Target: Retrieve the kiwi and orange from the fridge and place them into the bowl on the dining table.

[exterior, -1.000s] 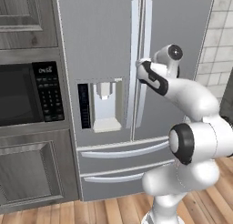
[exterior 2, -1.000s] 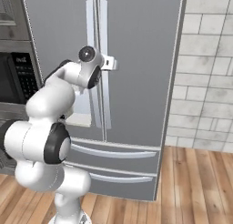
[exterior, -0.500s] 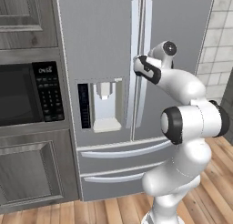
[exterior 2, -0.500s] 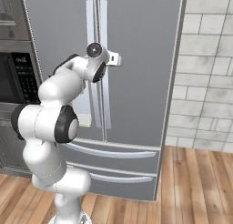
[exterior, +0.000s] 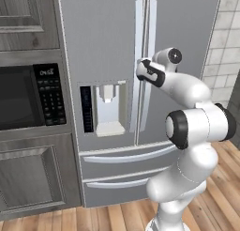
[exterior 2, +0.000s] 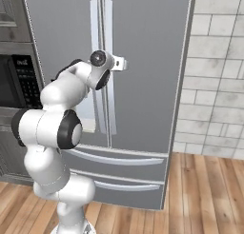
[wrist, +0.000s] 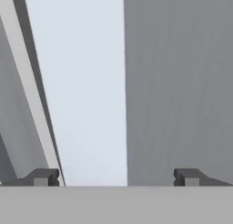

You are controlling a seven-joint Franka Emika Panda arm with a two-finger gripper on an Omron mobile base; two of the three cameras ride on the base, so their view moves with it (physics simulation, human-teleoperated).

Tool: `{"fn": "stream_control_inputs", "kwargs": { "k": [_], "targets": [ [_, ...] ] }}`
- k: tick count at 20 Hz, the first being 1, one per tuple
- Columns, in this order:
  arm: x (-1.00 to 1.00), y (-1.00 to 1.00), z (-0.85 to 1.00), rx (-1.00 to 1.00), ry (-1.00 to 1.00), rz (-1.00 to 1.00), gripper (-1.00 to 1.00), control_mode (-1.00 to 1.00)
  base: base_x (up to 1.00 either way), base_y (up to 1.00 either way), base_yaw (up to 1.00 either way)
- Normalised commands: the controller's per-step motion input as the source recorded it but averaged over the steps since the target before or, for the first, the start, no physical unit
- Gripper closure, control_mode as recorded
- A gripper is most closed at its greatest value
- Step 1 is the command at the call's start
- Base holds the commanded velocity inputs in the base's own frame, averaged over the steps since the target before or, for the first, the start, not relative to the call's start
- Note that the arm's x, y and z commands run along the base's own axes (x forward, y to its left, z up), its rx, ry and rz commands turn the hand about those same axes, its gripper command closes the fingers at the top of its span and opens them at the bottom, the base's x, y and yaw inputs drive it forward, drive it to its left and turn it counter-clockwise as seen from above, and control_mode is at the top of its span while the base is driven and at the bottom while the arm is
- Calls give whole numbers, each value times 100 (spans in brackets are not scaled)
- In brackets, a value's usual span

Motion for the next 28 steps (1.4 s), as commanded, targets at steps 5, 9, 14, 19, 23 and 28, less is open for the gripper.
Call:
{"fn": "stream_control_inputs", "kwargs": {
  "k": [5, 9, 14, 19, 23, 28],
  "targets": [
    [50, 0, -15, 0, -2, 0, 100, -100, 0, 0, 0],
    [34, -4, 0, 0, 0, 0, 100, -100, 0, 0, 0],
    [-12, -18, 3, 0, 17, 0, 100, -100, 0, 0, 0],
    [-82, -51, 21, 0, 19, 0, 100, -100, 0, 0, 0],
    [-100, -76, 20, 0, 9, 0, 100, -100, 0, 0, 0],
    [-100, -99, 9, 1, -2, 0, 100, -100, 0, 0, 0]
  ]
}}
